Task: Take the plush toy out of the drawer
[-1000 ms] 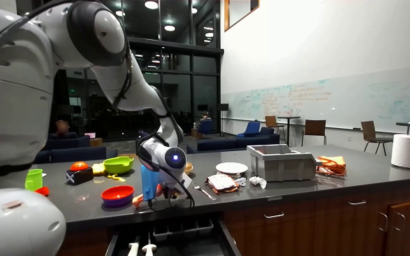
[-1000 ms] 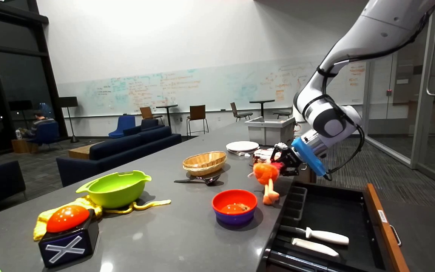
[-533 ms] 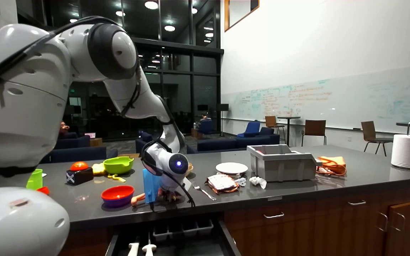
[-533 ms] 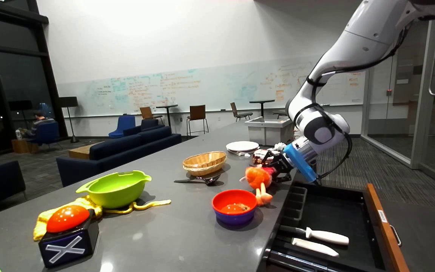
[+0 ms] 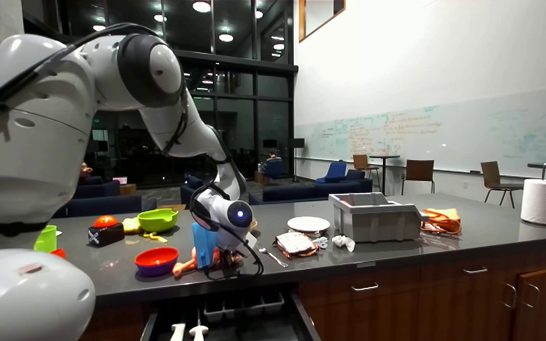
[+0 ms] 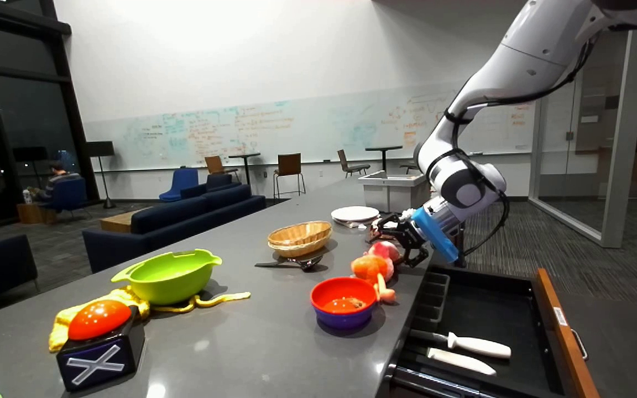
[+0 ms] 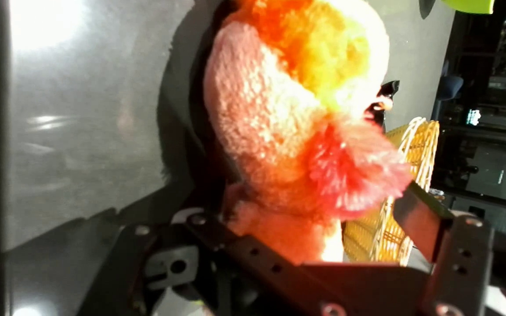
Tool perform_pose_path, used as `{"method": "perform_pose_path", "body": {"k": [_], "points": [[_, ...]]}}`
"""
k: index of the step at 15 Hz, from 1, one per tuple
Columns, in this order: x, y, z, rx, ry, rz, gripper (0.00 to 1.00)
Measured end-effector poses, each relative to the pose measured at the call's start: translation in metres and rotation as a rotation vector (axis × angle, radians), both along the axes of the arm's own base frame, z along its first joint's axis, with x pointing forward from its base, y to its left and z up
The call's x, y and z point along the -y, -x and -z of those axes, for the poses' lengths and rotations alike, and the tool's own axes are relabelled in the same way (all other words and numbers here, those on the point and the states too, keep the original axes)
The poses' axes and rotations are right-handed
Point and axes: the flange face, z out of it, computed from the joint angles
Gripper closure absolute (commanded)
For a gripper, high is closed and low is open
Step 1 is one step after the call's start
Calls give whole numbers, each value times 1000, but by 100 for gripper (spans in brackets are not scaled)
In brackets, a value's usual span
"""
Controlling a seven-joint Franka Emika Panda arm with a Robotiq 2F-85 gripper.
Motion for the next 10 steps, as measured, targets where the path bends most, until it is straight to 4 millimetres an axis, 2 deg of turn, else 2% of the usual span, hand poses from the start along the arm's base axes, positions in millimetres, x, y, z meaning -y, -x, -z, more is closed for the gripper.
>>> {"method": "perform_pose_path", "body": {"k": [5,10], "points": [[6,5,-10,-21,92,13,0],[21,23,-33,-43,211,49,0]]}}
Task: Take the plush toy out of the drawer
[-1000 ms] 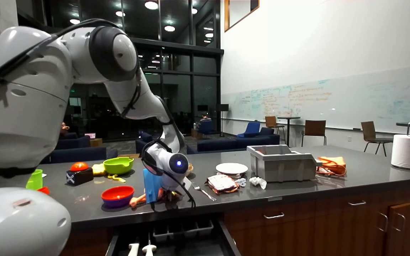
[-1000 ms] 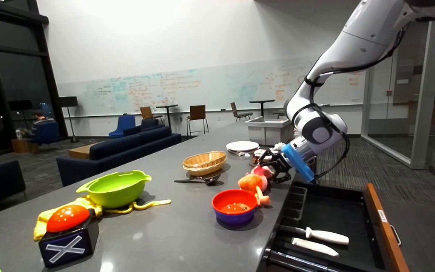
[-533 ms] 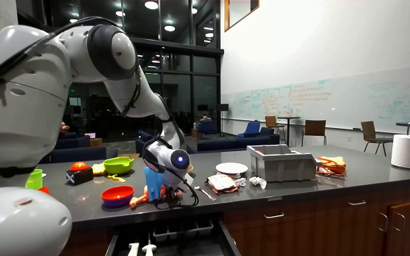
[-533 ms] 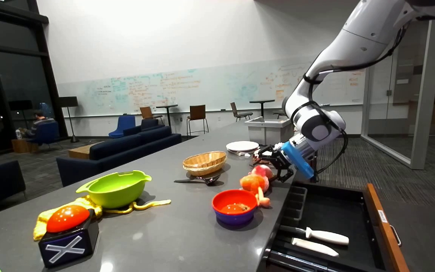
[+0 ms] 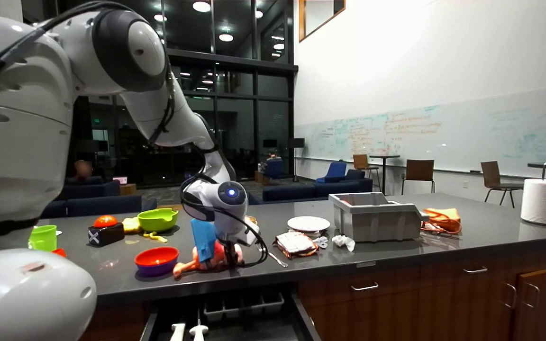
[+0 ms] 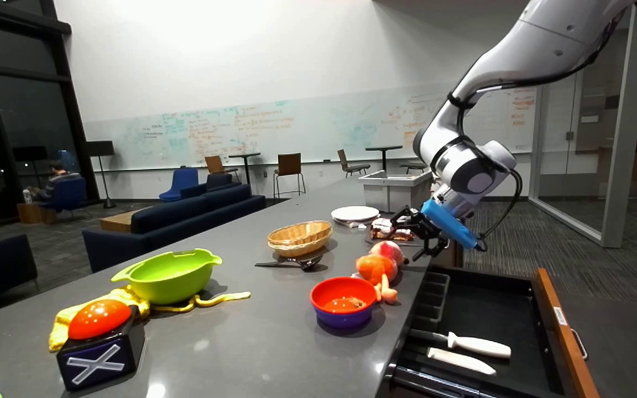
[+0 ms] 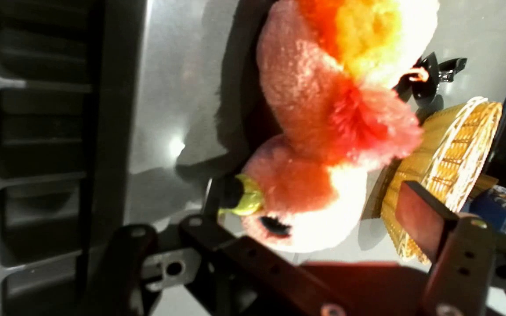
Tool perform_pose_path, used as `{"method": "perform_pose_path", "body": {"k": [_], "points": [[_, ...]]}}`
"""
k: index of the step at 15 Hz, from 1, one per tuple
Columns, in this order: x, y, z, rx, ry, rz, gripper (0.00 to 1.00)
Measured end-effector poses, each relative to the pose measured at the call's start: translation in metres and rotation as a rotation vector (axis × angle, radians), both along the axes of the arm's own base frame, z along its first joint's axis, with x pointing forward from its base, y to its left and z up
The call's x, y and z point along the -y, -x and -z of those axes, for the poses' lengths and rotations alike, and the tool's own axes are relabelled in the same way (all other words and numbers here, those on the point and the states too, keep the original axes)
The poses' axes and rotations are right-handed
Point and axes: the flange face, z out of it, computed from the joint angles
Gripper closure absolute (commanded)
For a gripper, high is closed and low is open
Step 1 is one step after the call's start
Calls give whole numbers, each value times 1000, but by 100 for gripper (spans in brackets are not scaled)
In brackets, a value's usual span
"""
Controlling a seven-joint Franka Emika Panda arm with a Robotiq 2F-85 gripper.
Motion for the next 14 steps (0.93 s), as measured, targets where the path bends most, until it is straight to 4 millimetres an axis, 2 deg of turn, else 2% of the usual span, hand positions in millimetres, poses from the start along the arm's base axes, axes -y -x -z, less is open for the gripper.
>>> {"method": "perform_pose_path", "body": {"k": [4,10,14], "points": [[17,27,-13,-58,51,28,0],[55,81,-13,-186,85,77,0],[80,104,-20,-218,71,110,0]]}}
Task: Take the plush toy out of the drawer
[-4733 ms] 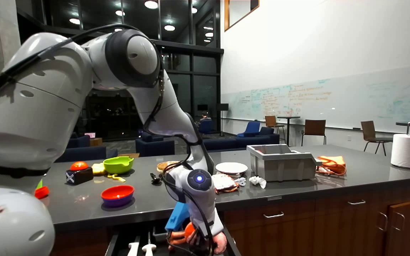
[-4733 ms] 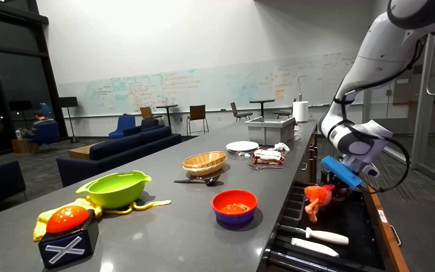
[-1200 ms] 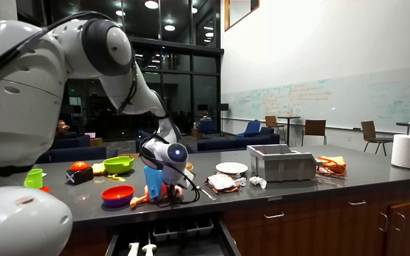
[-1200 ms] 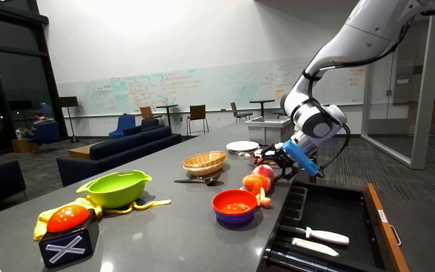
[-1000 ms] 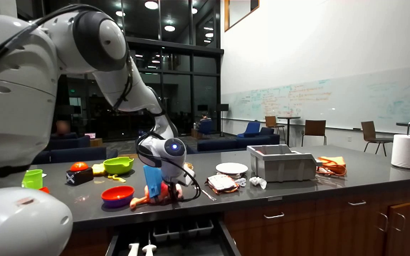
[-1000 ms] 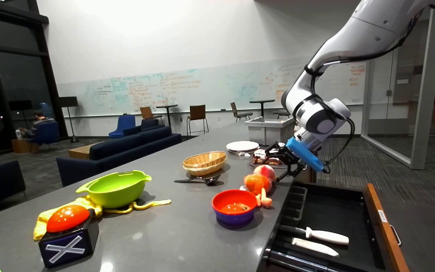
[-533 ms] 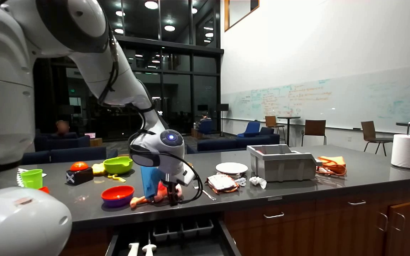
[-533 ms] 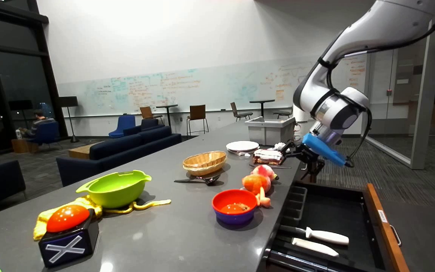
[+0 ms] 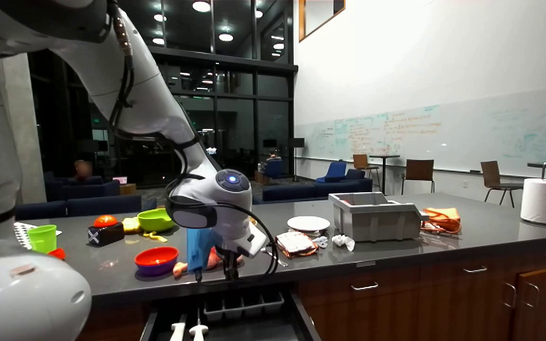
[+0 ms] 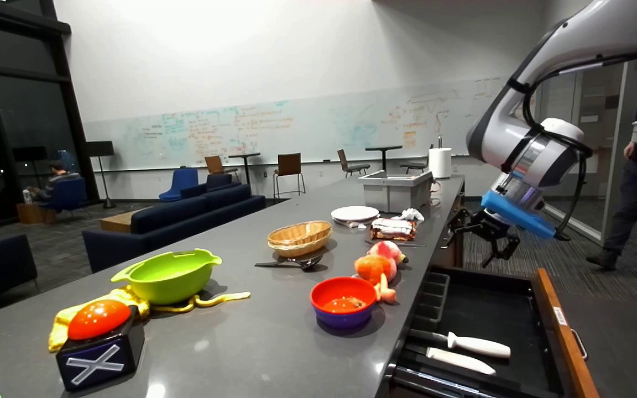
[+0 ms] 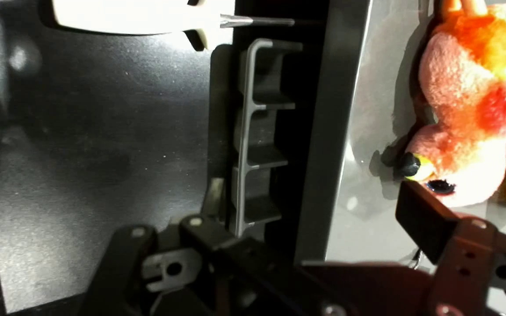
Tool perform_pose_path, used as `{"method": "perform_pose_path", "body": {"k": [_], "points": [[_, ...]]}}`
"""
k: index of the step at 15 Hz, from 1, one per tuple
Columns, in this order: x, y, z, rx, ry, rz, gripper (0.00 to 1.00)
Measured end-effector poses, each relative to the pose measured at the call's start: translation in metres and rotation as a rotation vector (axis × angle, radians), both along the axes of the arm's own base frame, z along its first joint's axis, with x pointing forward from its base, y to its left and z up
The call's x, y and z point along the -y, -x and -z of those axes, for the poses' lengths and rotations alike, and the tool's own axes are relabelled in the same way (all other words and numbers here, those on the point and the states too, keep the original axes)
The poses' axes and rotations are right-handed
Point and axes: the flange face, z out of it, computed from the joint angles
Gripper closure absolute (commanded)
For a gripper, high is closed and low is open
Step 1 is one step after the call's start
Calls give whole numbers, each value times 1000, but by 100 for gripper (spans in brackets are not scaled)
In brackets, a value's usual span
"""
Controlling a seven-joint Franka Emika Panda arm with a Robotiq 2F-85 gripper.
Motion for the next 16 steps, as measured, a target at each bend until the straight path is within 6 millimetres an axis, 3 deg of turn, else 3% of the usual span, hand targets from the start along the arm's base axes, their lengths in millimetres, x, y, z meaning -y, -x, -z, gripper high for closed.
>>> {"method": "perform_pose_path", "body": {"k": [9,16], "points": [[36,24,-35,34,-52,48,0],[41,28,-41,33,-110,51,0]]}}
